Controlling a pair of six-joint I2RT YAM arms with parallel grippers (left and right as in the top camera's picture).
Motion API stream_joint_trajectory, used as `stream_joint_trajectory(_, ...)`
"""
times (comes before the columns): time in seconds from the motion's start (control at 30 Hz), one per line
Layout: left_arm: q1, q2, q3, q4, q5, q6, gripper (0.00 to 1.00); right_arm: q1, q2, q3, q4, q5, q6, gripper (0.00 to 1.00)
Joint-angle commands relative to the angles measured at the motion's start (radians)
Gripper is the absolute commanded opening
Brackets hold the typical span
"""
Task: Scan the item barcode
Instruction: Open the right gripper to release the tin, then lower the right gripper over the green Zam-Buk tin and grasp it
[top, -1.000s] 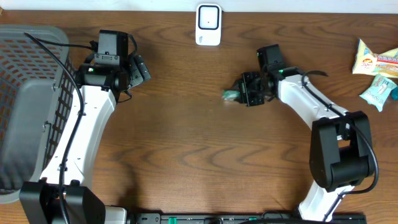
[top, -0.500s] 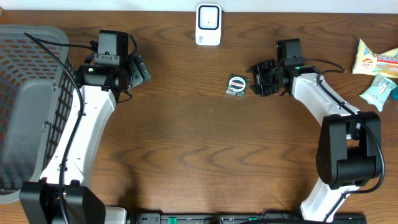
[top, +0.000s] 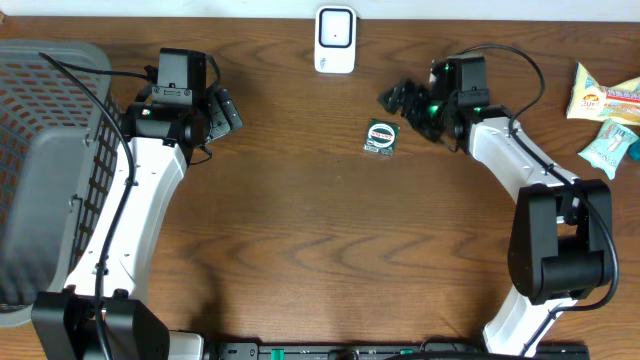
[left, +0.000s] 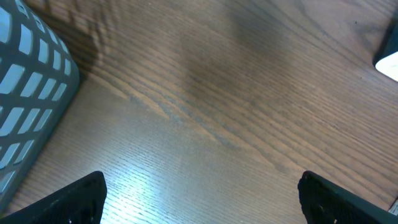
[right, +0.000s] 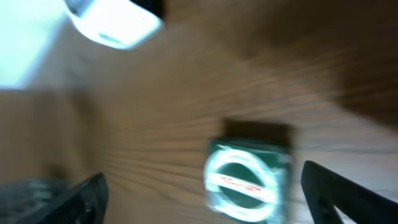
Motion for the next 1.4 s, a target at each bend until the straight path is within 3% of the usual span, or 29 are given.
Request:
stream_joint_trajectory(0.0,0.004,-0.001,-0.005,-0.003,-0.013,-0.002,0.98,0.012,-0.015,0.0,-0.055,0.167,-0.2,0.97)
stream_joint_trajectory(0.27,0.004,-0.001,-0.005,-0.003,-0.013,-0.002,0.98,0.07,0.005,-0.004,-0.028,0.222,-0.287,0.95)
stream_joint_trajectory(0.43,0.005,-0.001,-0.005,-0.003,-0.013,-0.002,0.98,0.112,0.037,-0.004,0.029,0.224,-0.492,0.99)
stream_joint_trajectory(0.57,0.004,-0.001,-0.005,-0.003,-0.013,-0.002,0.98,0.123,0.061,-0.004,0.067,0.241,-0.654,0.9)
stream_joint_trajectory(0.9,0.005,-0.001,-0.005,-0.003,-0.013,-0.002,0.98,0.119,0.115,-0.004,0.114,0.234,-0.69,0.88)
stream_joint_trajectory(1.2,0.004,-0.001,-0.005,-0.003,-0.013,-0.002,0.98,0.12,0.16,-0.004,0.054,0.206,-0.745,0.75)
stream_joint_trajectory(1.37,0.004,-0.001,-0.005,-0.003,-0.013,-0.002,0.98,0.12,0.152,-0.004,0.027,0.177,-0.744,0.57)
